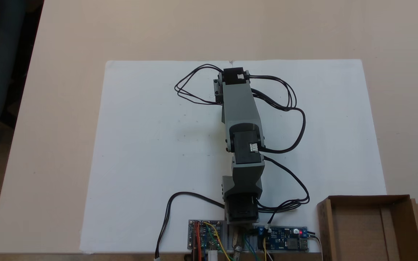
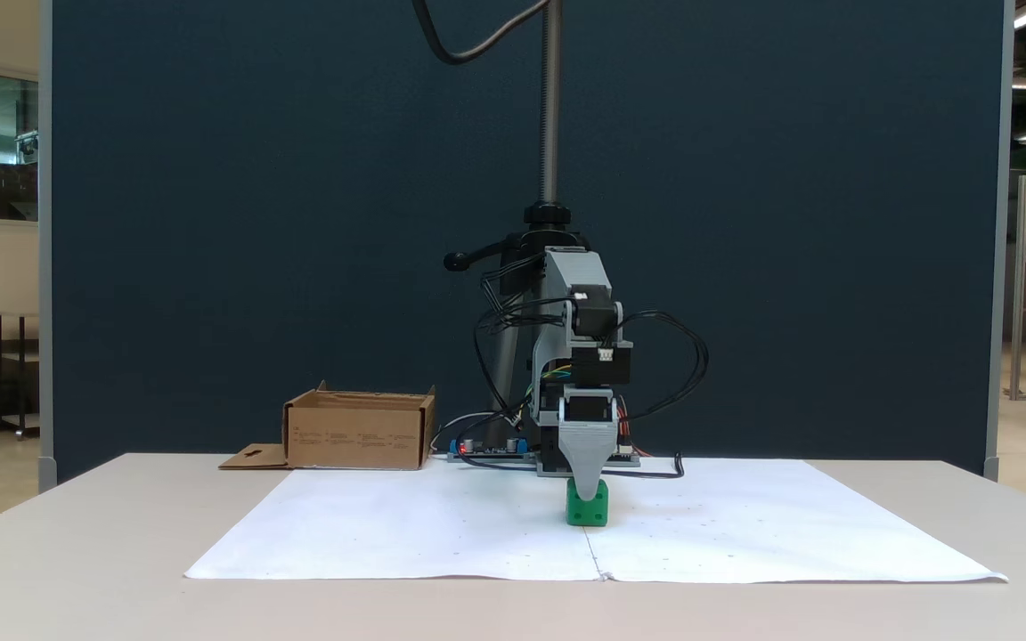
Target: Grasp a green dice and put it in the bin.
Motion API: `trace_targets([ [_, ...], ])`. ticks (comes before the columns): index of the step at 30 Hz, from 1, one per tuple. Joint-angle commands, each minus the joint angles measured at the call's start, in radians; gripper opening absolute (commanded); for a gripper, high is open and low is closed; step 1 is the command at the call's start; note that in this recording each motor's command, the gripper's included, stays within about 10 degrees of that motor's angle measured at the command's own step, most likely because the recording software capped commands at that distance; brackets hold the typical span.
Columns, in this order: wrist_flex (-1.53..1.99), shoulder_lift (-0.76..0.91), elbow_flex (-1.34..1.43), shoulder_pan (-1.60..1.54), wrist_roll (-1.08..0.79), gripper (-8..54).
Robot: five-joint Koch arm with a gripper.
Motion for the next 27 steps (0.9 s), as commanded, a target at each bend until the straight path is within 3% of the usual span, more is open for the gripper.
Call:
trace_targets([
  [1, -0.04, 0.009, -0.032, -0.006, 0.06, 42.9],
  [25, -0.098, -0.08, -0.032, -0.009, 0.06, 38.8],
  [27, -0.097, -0.081, -0.032, -0.009, 0.06, 35.4],
])
